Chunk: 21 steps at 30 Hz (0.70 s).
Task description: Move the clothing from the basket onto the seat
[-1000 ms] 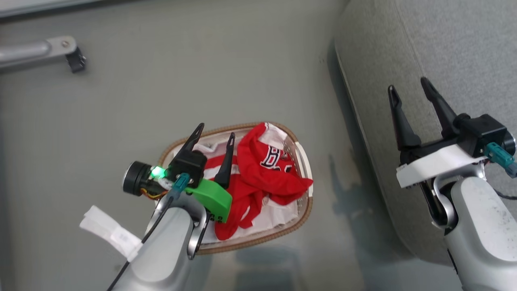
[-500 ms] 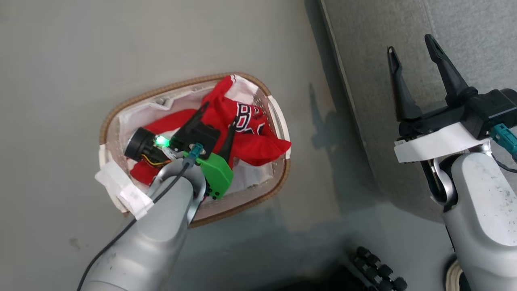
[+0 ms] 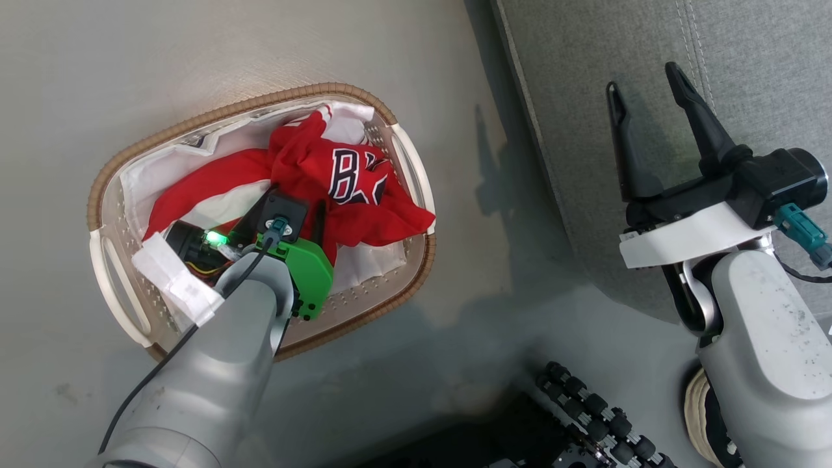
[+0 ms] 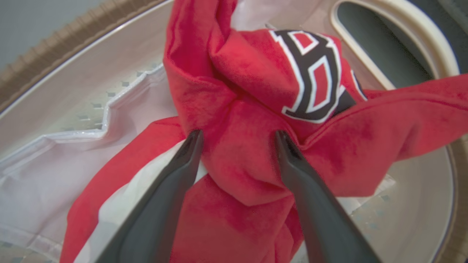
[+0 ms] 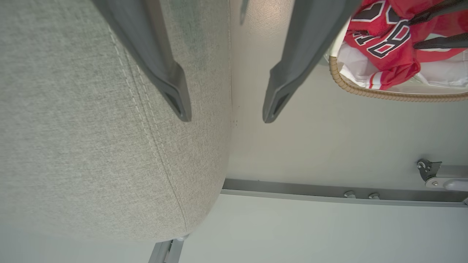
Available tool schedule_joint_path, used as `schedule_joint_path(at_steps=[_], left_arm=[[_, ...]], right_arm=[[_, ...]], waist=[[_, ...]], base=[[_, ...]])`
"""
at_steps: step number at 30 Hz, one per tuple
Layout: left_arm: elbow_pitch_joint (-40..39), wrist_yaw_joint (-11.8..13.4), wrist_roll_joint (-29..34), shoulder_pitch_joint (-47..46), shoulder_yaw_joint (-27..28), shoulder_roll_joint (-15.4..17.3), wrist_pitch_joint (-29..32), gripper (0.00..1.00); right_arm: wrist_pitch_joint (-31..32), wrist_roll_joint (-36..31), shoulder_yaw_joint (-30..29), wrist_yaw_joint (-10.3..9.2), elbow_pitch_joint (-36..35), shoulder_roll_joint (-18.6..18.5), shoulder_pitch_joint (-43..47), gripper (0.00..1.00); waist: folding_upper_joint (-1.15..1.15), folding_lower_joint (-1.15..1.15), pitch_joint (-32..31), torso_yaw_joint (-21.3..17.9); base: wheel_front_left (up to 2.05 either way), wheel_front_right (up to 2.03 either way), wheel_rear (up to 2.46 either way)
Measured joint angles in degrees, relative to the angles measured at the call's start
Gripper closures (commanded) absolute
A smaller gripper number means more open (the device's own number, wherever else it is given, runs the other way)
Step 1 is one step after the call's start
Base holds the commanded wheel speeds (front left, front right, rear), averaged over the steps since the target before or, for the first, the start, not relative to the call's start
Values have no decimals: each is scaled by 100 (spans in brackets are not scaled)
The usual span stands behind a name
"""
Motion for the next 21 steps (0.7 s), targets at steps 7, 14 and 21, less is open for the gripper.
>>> schedule_joint_path(at_steps=[7, 14, 21], left_arm=[[175, -257, -454, -118, -315, -2, 305, 0], [66, -517, -883, -119, -688, 0, 345, 100], [-138, -500, -1219, -94, -914, 0, -24, 100]], right_arm=[[0, 12, 125, 1, -5, -8, 3, 0], [0, 52, 205, 1, 45, 19, -1, 0], [0, 101, 229, 1, 131, 78, 25, 0]], waist=[[0, 0, 41, 1], [0, 0, 32, 13], [0, 0, -274, 43]], base=[[0, 0, 0], [0, 0, 0], [0, 0, 0]])
